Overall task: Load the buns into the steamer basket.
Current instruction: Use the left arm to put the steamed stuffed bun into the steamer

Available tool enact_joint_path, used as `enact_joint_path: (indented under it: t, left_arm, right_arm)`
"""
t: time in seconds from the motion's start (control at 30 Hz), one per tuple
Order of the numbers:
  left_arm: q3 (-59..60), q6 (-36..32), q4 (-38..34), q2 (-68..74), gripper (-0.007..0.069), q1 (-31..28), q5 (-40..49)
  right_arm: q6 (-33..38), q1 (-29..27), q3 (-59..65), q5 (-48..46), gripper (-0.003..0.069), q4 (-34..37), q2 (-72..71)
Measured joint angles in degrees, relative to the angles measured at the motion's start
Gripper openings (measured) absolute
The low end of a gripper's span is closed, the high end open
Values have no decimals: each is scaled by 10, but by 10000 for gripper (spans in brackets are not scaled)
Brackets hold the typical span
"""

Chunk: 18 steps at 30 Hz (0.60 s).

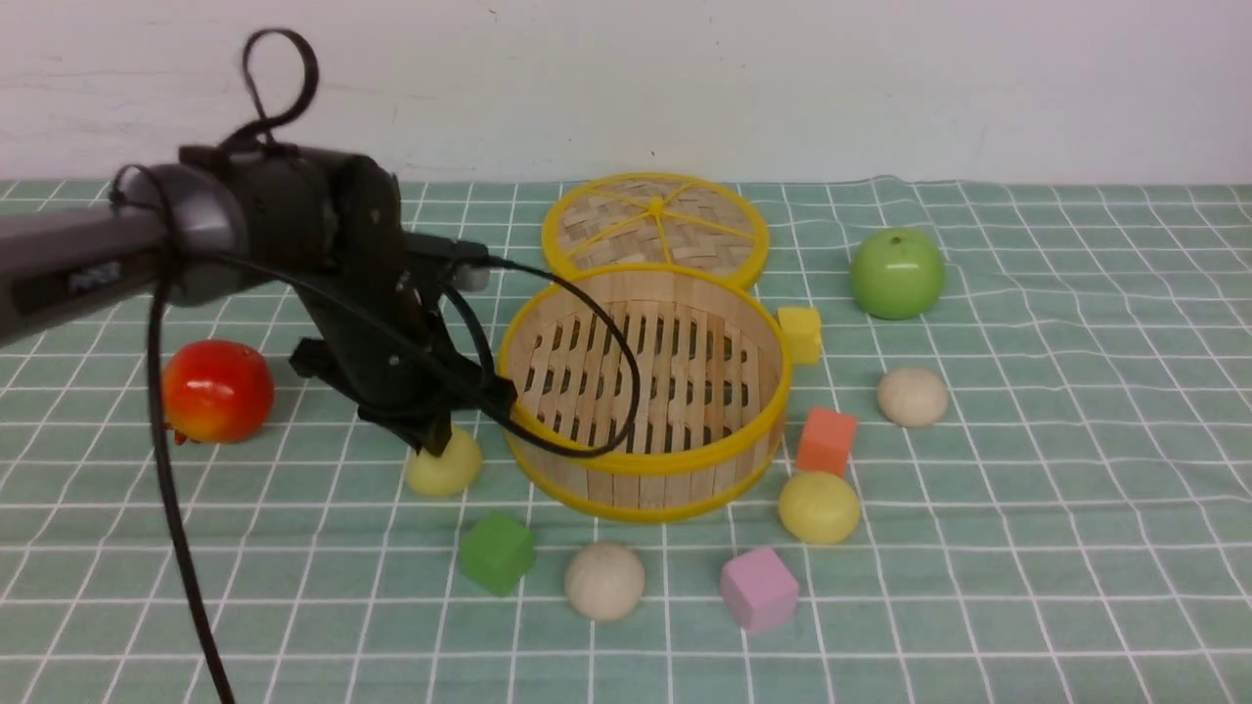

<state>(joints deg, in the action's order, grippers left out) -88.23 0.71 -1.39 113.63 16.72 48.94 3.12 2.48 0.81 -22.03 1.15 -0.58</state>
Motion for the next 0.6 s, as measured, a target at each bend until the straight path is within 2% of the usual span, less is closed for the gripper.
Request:
enact_joint_path:
  t: [0.17,0.27,0.33,0.6]
  left_arm:
    - [0,-21,3,-89,-13,32,-5]
    - [-1,-34,-5,-112,-13,63,-48]
    - [-2,-42,-13,-102,-13,79,-92]
    - [-2,-40,-12,2,8,78,-230]
  right_arm:
    - [0,0,0,0,240,0,0]
    - [0,0,0,0,240,0,0]
    - [0,0,0,0,240,0,0]
    - [0,0,0,0,240,0,0]
